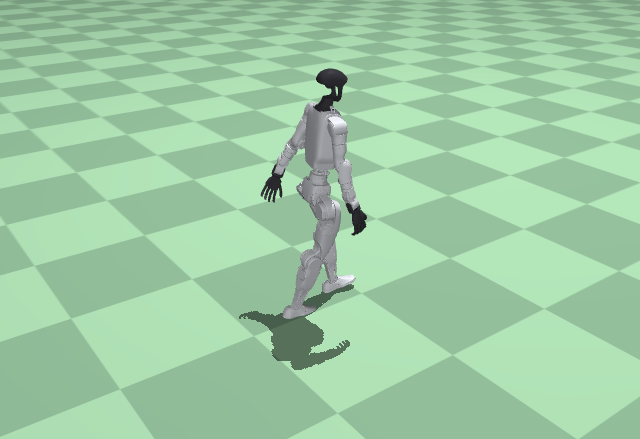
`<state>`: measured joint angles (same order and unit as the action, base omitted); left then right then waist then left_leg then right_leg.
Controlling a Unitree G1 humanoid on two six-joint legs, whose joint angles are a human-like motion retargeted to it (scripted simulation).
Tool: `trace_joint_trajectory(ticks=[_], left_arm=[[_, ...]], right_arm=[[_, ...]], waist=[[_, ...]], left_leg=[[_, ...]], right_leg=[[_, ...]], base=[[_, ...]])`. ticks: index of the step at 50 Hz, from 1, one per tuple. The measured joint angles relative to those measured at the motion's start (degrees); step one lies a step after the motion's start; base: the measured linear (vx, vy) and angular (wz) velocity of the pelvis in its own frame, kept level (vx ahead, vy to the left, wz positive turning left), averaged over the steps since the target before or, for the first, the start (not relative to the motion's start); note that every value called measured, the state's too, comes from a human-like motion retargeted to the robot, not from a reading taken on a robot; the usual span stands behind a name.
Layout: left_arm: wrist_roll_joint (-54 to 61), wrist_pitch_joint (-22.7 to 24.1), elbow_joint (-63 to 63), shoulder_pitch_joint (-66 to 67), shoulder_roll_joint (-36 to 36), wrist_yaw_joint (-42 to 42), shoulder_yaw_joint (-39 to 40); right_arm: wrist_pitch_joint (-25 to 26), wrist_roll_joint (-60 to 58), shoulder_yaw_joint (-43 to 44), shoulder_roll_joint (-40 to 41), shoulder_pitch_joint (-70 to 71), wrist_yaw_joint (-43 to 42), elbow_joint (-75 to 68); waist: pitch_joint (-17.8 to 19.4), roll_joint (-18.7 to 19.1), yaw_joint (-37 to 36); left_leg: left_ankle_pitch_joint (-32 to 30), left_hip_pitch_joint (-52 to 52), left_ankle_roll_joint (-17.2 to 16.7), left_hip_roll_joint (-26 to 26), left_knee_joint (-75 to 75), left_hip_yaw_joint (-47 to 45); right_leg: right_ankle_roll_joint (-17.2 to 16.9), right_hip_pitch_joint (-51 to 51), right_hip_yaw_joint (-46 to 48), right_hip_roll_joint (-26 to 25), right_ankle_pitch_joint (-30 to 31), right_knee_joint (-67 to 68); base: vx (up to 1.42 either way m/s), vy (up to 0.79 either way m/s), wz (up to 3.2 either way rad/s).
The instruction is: Walk run
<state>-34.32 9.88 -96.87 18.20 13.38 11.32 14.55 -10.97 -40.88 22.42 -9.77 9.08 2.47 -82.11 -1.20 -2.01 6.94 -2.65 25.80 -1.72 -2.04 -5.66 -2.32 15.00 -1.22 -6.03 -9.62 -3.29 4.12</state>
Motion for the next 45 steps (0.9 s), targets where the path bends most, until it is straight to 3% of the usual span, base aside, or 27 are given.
trace_joint_trajectory(ticks=[5, 8, 10, 12, 15, 17, 20, 23, 28, 33, 35, 37, 39, 42, 45], left_arm=[[0.7, -1.3, 0.5, -0.7, 1.3, -0.2, -0.3], [1.7, -2.0, 1.5, -1.4, 1.5, -1.2, 0.2], [3.8, -2.5, 1.7, -2.7, 1.5, -1.3, 0.9], [7.4, -3.0, 1.5, -5.1, 1.8, -0.5, 0.5], [13.4, -2.9, 1.8, -9.4, 2.2, -0.1, -1.6], [15.7, -2.8, 2.4, -13.0, 2.4, -0.5, -3.1], [15.8, -2.9, 4.3, -19.1, 2.6, -1.2, -5.3], [13.8, -2.1, 8.4, -23.8, 2.9, -2.5, -6.8], [11.9, 0.4, 15.1, -29.5, 3.5, -4.4, -8.8], [12.3, 2.4, 18.5, -33.4, 2.4, -5.8, -10.1], [12.6, 3.3, 18.9, -34.2, 1.6, -5.7, -10.7], [12.5, 4.7, 18.8, -34.1, 0.8, -5.1, -11.6], [12.2, 6.7, 18.7, -32.8, 0.1, -5.2, -12.6], [11.6, 9.4, 17.2, -29.7, -0.6, -6.4, -14.1], [9.8, 8.4, 14.2, -25.4, -1.5, -6.7, -14.3]], right_arm=[[0.3, -1.7, 0.1, -0.2, -1.8, 0.3, -2.3], [1.2, -4.7, 0.4, 0.5, -5.1, -0.3, -3.9], [2.4, -6.1, 0.0, 1.5, -6.9, -1.8, -5.9], [3.7, -6.4, -0.3, 2.3, -7.8, -3.3, -8.9], [3.6, -6.5, -0.2, 2.8, -9.3, -3.2, -12.7], [3.9, -7.1, -0.1, 3.2, -10.5, -1.5, -13.3], [4.9, -7.7, 0.8, 3.5, -12.4, -0.8, -13.0], [4.7, -6.5, 1.9, 3.8, -14.0, -2.6, -13.3], [5.0, -3.3, 3.7, 4.1, -16.3, -2.2, -14.6], [5.8, -1.3, 5.4, 4.6, -18.0, -1.5, -15.3], [5.9, -1.3, 5.8, 4.9, -18.6, -1.4, -15.3], [6.1, -1.4, 5.9, 5.1, -19.1, -1.1, -15.3], [6.4, -1.9, 5.9, 5.1, -19.6, -0.9, -15.3], [7.2, -3.3, 6.6, 4.8, -19.0, -0.5, -15.3], [6.8, -2.8, 6.6, 4.2, -18.1, -0.4, -15.3]], waist=[[0.2, -0.2, -1.8], [-1.6, -0.7, -4.5], [-2.7, -1.9, -3.6], [-3.1, -1.8, -2.6], [-3.7, 0.4, -0.5], [-3.7, 1.4, -0.8], [-3.0, 3.2, 0.9], [-2.5, 4.0, 4.3], [-1.8, 3.2, 8.7], [-0.6, 3.3, 11.0], [-0.3, 4.3, 10.9], [-0.2, 4.6, 10.6], [-0.2, 4.4, 11.5], [-1.3, 4.6, 12.9], [-1.8, 5.6, 14.0]], left_leg=[[-2.3, -1.1, -1.2, -1.3, 2.6, 4.9], [-4.5, -2.0, 0.5, -0.3, 0.0, 1.2], [-2.7, -3.2, 2.4, -0.8, -1.6, 0.6], [-0.6, -5.0, 2.5, 0.9, -1.8, -1.1], [2.4, -8.8, 2.8, 3.6, -0.6, -1.8], [4.3, -11.1, 3.1, 5.3, 0.0, -4.5], [6.7, -14.5, 3.3, 6.4, 0.9, -6.0], [8.9, -17.0, 3.5, 5.8, 1.1, -5.9], [12.2, -22.0, 3.9, 2.9, 1.5, -6.7], [15.1, -28.1, 2.9, 1.6, 2.4, -6.8], [15.9, -29.8, 2.1, 2.4, 2.5, -7.0], [16.8, -31.6, 1.4, 2.4, 2.1, -7.3], [17.3, -33.3, 0.8, 2.1, 1.2, -6.3], [14.9, -33.9, -0.3, 2.4, -1.4, -4.7], [5.1, -33.0, -3.0, 4.6, -7.6, -2.5]], right_leg=[[-0.7, -4.8, 0.2, -0.9, 1.2, 1.2], [-3.6, -5.7, -1.0, -1.3, 6.7, 4.5], [-7.5, -5.0, 1.5, 0.4, 14.4, 8.4], [-14.0, -2.6, 2.1, 0.2, 23.2, 15.1], [-23.4, 3.2, 7.0, -0.9, 29.4, 27.2], [-23.6, 7.3, 10.6, 0.9, 27.8, 34.0], [-20.0, 14.0, 14.0, 2.9, 19.8, 40.5], [-20.9, 19.5, 13.3, 4.4, 14.4, 38.6], [-21.7, 23.4, 11.2, 10.8, 11.2, 20.7], [-18.1, 24.9, 12.9, 17.6, 10.8, 1.0], [-19.8, 25.5, 11.5, 17.2, 9.5, -5.4], [-24.0, 25.2, 12.3, 17.9, 7.5, -6.5], [-24.7, 25.0, 8.5, 17.5, 8.4, -3.2], [-24.2, 24.6, 6.0, 16.3, 12.9, 0.2], [-22.8, 22.5, 6.2, 15.8, 11.4, 2.2]], base=[[0.77, -0.07, -0.76], [0.91, -0.06, -1.18], [0.83, -0.06, -0.85], [0.79, -0.07, -0.64], [0.59, -0.10, -0.69], [0.62, -0.04, -1.28], [0.51, 0.03, -0.58], [0.50, 0.02, 0.03], [0.54, -0.03, -0.02], [0.58, -0.09, 0.02], [0.69, -0.19, -0.06], [0.67, -0.23, 0.08], [0.76, -0.32, 0.36], [0.75, -0.33, 0.59], [0.79, -0.35, 0.59]])
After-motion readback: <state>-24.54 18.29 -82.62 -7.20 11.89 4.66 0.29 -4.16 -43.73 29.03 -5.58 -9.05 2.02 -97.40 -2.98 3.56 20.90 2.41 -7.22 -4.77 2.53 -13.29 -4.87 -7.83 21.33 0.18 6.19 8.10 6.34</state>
